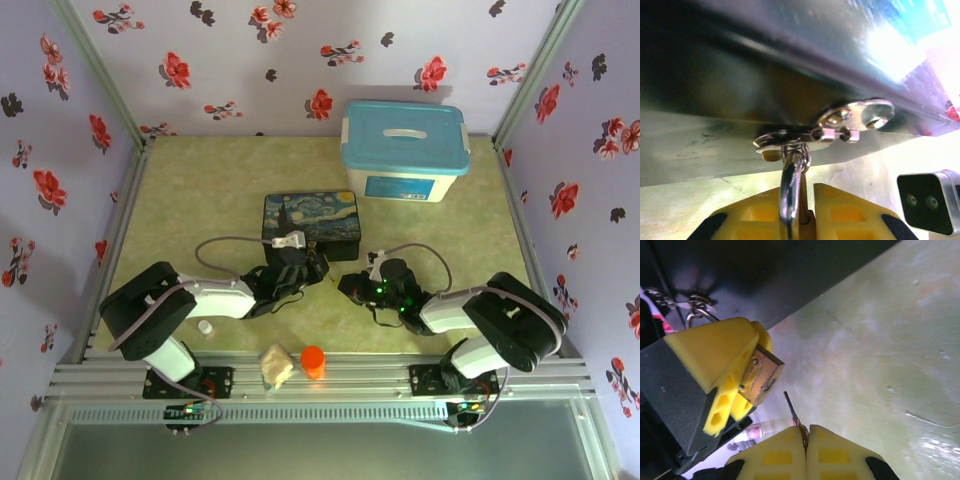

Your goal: Unlock the padlock with the key

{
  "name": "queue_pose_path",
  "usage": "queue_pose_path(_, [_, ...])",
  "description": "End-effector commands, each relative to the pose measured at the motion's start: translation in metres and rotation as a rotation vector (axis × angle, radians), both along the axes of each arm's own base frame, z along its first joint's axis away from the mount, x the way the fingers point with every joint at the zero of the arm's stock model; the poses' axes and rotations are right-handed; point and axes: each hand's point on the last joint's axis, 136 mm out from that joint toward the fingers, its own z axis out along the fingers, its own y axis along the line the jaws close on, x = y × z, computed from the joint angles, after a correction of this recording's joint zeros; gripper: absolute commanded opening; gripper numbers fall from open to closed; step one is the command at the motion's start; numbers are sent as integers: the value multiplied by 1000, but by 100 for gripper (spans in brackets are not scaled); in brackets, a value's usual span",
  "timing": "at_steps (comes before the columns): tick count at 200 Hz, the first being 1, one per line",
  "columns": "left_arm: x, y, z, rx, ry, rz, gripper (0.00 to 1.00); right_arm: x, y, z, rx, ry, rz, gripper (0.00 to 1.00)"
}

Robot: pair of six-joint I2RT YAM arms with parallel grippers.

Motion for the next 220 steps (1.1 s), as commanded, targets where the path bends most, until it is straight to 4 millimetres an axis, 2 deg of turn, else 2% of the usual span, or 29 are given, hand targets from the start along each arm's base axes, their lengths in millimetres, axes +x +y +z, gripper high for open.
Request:
queue_pose_path(1, [8, -1, 28, -104, -45, 22, 0, 1, 5, 21, 92, -41, 17, 0])
queue_pose_path(18, [8, -2, 34, -149, -48, 23, 0, 4, 6, 27, 122, -48, 18, 0])
queue_pose_path(66, [9, -2, 47, -202, -52, 28, 0, 9, 7, 25, 151, -34, 16, 0])
queue_pose_path(127, [12, 4, 52, -202, -57, 46, 0, 5, 4, 21, 119, -29, 24, 0])
queue_pose_path(195, [10, 3, 57, -241, -54, 37, 0, 17, 14, 42, 172, -77, 32, 0])
queue_pose_path(220, [10, 3, 58, -253, -56, 33, 0, 18, 16, 43, 177, -77, 32, 0])
